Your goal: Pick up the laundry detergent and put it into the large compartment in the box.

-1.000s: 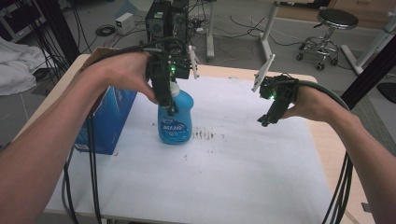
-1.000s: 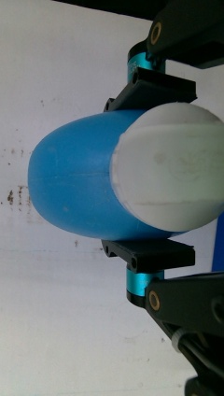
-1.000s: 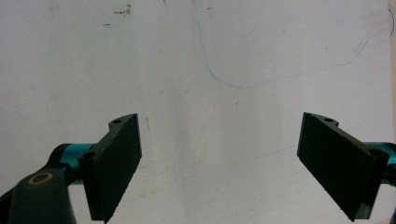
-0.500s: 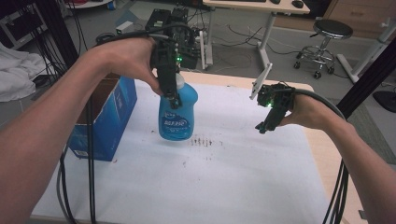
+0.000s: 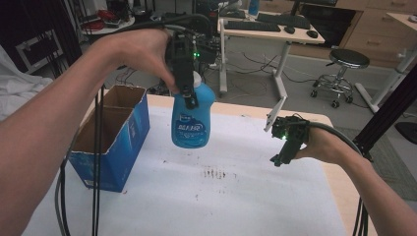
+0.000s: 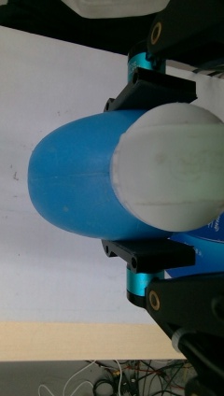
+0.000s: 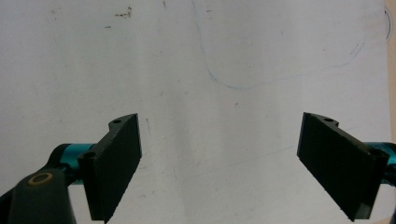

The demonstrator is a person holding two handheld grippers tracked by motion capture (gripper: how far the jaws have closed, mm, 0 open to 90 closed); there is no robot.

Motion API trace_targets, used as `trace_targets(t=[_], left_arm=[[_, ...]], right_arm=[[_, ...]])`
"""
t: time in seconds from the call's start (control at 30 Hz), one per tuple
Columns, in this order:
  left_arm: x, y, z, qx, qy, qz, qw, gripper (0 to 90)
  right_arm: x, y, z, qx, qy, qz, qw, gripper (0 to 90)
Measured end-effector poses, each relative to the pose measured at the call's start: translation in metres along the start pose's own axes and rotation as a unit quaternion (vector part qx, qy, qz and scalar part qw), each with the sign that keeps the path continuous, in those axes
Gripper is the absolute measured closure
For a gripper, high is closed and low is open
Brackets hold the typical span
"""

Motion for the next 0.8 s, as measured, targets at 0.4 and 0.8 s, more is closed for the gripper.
trace_targets(t=[0.4,0.8], left_arm=[[0.003,0.031,-0.023,-0.017,0.042,0.015,0.9988,38.4],[0.003,0.052,-0.076,-0.002,0.115,0.049,0.9922,38.4]], right_arm=[[-0.001,0.001,-0.002,0.0,-0.003,-0.001,1.0,13.0],[0.001,-0.001,0.0,0.001,-0.001,-0.001,1.0,13.0]])
Point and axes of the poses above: each handheld gripper's, and its own axes: y roughly backward along the jaws, z roughly out of its top, x roughly to its left, the point moved 6 cm from there along -y, roughly forward along the jaws, and after that the axes turned 4 degrees about -y, right-handed, at the moved point
